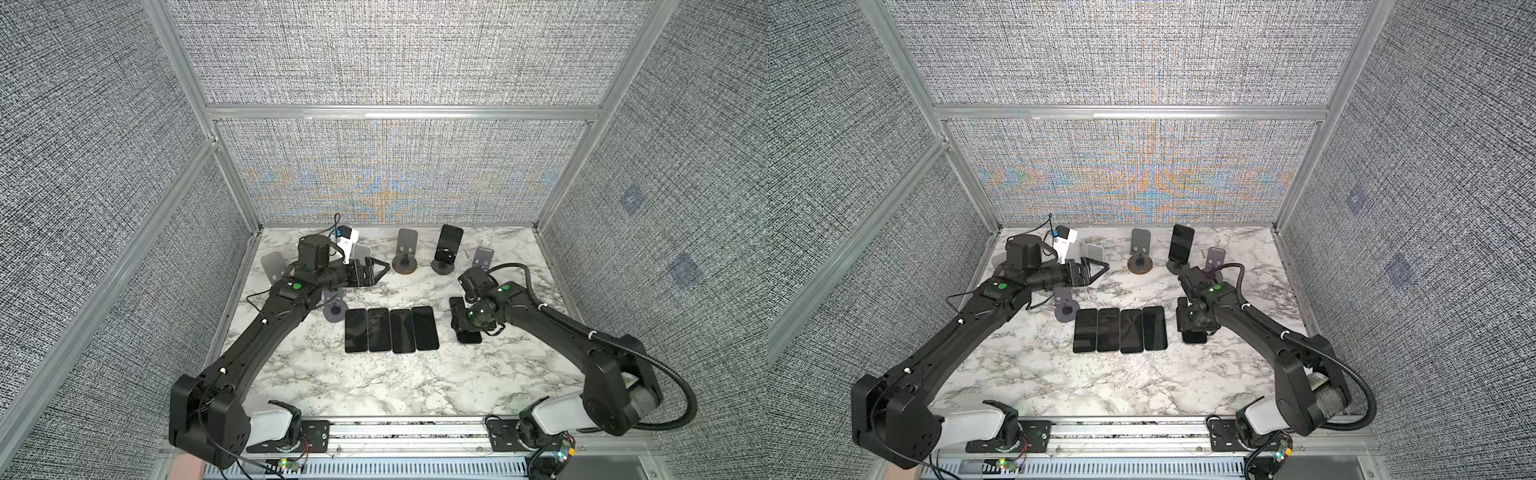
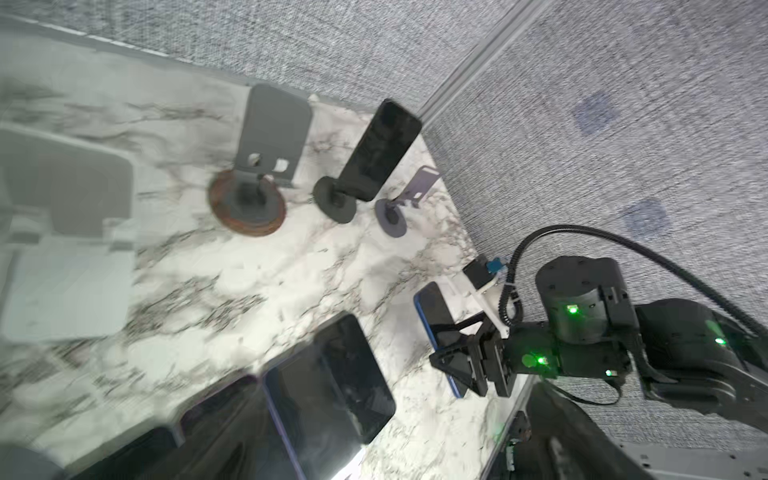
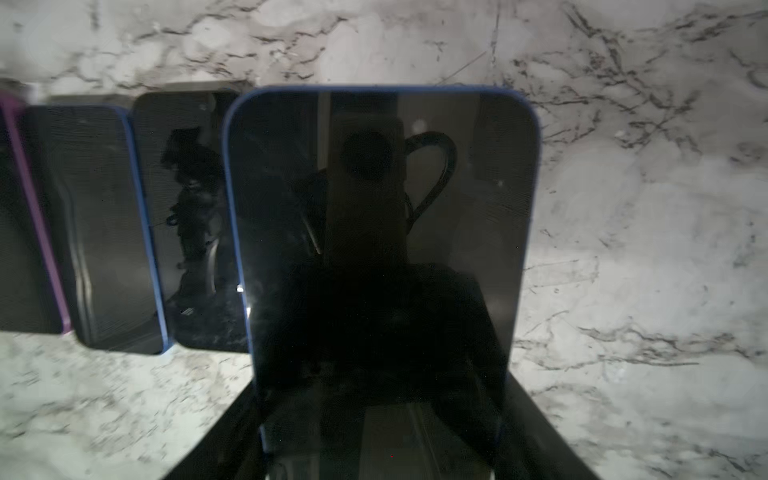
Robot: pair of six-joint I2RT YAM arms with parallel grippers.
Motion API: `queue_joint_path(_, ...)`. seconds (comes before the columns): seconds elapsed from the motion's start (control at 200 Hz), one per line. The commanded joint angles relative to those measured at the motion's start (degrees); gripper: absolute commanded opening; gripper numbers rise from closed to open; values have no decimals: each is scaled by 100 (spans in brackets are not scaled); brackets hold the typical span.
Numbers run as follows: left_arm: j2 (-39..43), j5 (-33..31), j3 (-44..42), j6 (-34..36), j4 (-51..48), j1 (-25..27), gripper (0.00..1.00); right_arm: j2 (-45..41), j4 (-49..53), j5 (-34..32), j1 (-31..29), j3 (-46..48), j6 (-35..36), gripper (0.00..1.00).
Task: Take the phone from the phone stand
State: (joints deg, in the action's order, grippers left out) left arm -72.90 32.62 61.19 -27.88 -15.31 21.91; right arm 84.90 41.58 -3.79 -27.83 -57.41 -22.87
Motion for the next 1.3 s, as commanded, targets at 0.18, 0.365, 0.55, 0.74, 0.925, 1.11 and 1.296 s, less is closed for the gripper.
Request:
queue_joint_path(0.18,184,-237,-205,733,-744,-125,99,658,-780,-522,-242,-1,-99,46)
queue_joint_path(0.365,204,-504,23,1234,-1502,-232,99,994,-986,-431,-380,-3,-137,49)
queue_joint_path(0.55,222,-164,-283,990,-1082,-341,99,1167,-1149,-231,-416,1,-191,51)
queue_joint_path(0.74,234,-204,-317,1039,-1141,-389,99,1307,-1134,-127,-419,1,-278,57)
queue_joint_path(0.925,234,-187,-309,1074,-1158,-415,99,1325,-1168,57,-421,-3,-292,64)
queue_joint_path(1.11,235,-186,-307,1115,-1202,-424,99,1335,-1100,199,-416,1,-265,75)
queue_joint_path(1.296,234,-186,-318,1123,-1215,-424,99,1371,-1091,295,-416,-6,-235,79)
